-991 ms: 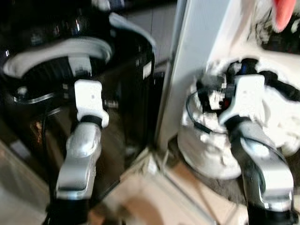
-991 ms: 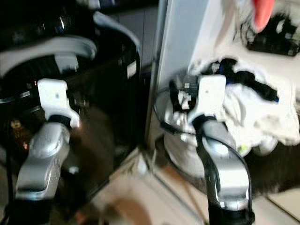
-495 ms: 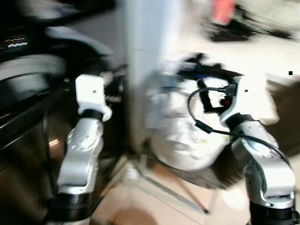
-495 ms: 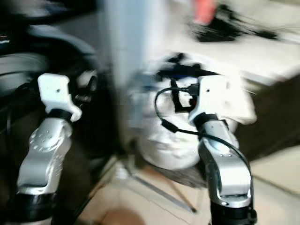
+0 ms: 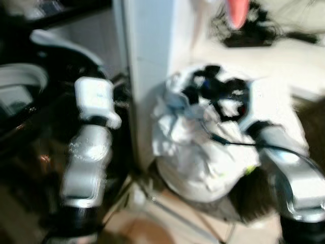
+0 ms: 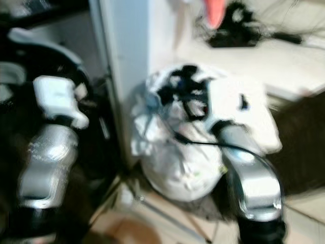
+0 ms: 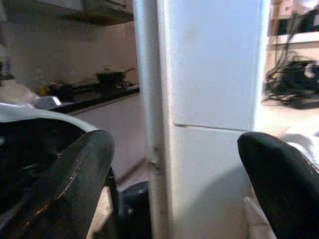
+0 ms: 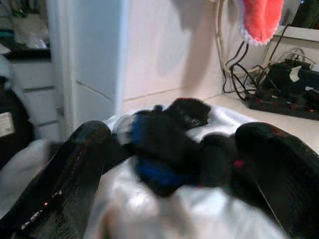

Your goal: Clothes washing

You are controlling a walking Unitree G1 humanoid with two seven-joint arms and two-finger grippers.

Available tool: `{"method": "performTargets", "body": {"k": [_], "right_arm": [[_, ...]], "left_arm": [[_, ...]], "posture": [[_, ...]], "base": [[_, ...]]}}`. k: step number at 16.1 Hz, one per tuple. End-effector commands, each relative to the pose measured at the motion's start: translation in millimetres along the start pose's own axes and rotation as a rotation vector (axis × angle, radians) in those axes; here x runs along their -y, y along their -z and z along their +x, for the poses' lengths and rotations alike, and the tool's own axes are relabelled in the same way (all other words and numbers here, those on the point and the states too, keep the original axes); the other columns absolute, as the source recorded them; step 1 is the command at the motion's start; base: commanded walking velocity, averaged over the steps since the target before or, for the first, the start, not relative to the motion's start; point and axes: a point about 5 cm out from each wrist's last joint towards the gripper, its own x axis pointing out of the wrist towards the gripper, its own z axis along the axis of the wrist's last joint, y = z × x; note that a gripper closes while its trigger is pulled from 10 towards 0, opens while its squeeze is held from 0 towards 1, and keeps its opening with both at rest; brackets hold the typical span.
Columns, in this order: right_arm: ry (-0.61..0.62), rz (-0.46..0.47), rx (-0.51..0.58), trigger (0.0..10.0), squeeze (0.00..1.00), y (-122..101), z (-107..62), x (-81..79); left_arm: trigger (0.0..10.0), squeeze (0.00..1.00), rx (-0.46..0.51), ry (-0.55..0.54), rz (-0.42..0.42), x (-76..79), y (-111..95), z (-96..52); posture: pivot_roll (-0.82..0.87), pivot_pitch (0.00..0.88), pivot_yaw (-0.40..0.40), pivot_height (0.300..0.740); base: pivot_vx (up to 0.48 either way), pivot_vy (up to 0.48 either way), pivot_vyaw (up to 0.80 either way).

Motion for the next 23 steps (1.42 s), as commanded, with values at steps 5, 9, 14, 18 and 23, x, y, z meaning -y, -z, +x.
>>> {"method": "performTargets", "body": {"k": [5, 9, 14, 18, 23], "right_arm": [[-0.028, 0.044, 0.012, 10.0, 0.00, -5, -1.1, -7.0], [0.015, 0.045, 0.012, 10.0, 0.00, -8, -5.4, 0.1], [0.087, 0.073, -0.012, 10.0, 0.00, -5, -10.8, 0.7], [0.079, 0.098, -0.028, 10.0, 0.00, -2, -13.8, -7.9], [0.091, 0.099, -0.035, 10.0, 0.00, -2, -16.0, -6.6]], "left_arm": [[10.0, 0.00, 0.010, -0.032, 0.071, -13.1, -6, 4.0], [10.0, 0.00, 0.021, 0.059, 0.060, -1.6, -8, 8.3], [10.0, 0.00, 0.000, 0.103, 0.049, 9.7, -4, 11.9], [10.0, 0.00, -0.005, 0.116, 0.040, 11.3, -2, 12.8], [10.0, 0.00, -0.008, 0.121, 0.037, 12.3, -1, 13.6]], "posture": [[0.01, 0.000, -0.003, 0.740], [-0.01, 0.000, 0.031, 0.740], [-0.04, 0.000, 0.047, 0.740], [-0.04, 0.000, 0.053, 0.740], [-0.05, 0.000, 0.056, 0.740]], "base": [[0.062, 0.000, 0.16], [0.000, 0.000, 0.00], [0.000, 0.126, 0.00], [0.000, 0.328, 0.00], [0.000, 0.328, 0.00]]}}
